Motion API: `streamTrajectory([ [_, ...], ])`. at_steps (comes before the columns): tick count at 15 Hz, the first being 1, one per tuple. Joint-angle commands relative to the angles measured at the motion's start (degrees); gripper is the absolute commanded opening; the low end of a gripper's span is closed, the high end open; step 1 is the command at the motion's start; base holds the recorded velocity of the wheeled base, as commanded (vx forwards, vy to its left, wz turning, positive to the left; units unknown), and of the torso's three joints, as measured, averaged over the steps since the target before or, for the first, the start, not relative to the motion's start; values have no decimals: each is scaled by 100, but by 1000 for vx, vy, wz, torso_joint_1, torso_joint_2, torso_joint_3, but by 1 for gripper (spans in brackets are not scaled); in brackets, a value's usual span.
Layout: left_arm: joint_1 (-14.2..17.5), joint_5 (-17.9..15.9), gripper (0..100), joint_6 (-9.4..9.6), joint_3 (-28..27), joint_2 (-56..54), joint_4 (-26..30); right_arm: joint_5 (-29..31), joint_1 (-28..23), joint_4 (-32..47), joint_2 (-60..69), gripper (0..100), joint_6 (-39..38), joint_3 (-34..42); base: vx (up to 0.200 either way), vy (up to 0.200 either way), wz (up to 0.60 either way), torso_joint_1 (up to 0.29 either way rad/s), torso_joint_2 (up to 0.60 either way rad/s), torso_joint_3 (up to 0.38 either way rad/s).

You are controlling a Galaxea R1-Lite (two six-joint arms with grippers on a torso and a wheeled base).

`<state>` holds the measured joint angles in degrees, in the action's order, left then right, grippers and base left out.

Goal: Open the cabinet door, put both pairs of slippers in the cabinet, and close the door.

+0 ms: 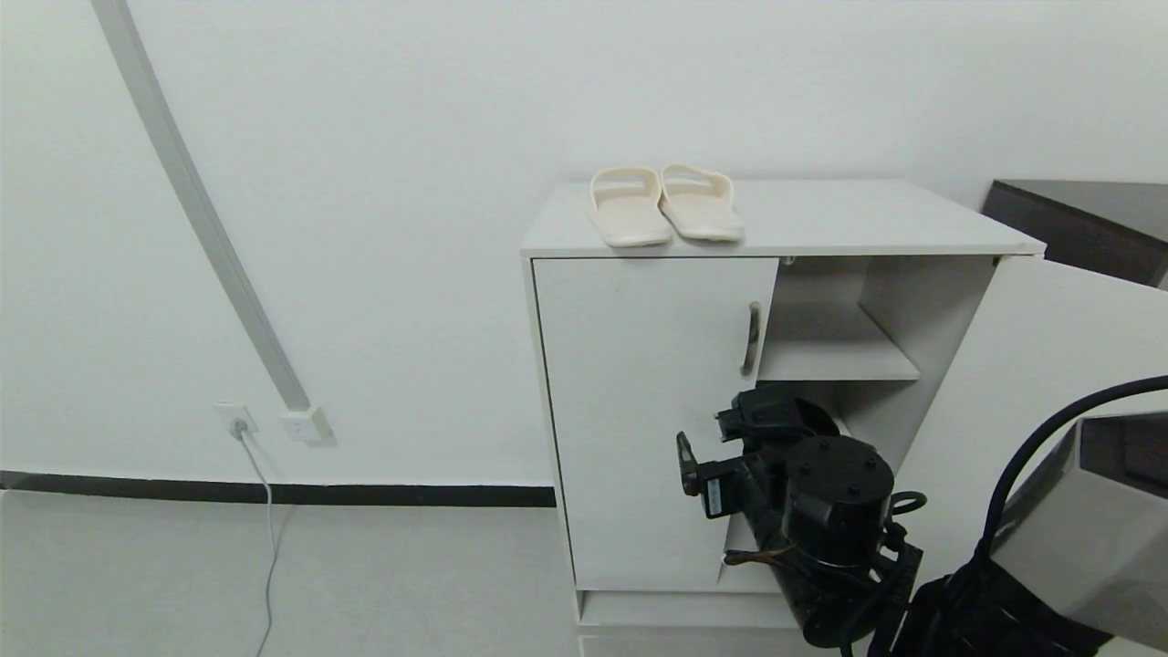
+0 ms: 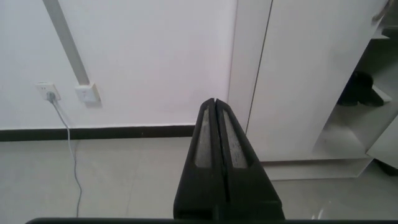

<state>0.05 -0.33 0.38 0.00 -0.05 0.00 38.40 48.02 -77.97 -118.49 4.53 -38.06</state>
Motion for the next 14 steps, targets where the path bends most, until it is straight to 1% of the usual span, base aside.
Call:
streamTrajectory([
  [1, 4, -2, 0, -3, 0, 5, 0, 1, 6, 1, -7, 100, 4, 0, 0, 0, 0, 144, -466, -325],
  [7, -5, -2, 0, -3, 0, 5, 0, 1, 6, -8, 2, 100, 4, 0, 0, 0, 0, 171, -492, -322],
  [14, 4, -2, 0, 6, 0, 5, 0, 1, 6, -8, -7, 100, 4, 0, 0, 0, 0, 214, -530, -319],
])
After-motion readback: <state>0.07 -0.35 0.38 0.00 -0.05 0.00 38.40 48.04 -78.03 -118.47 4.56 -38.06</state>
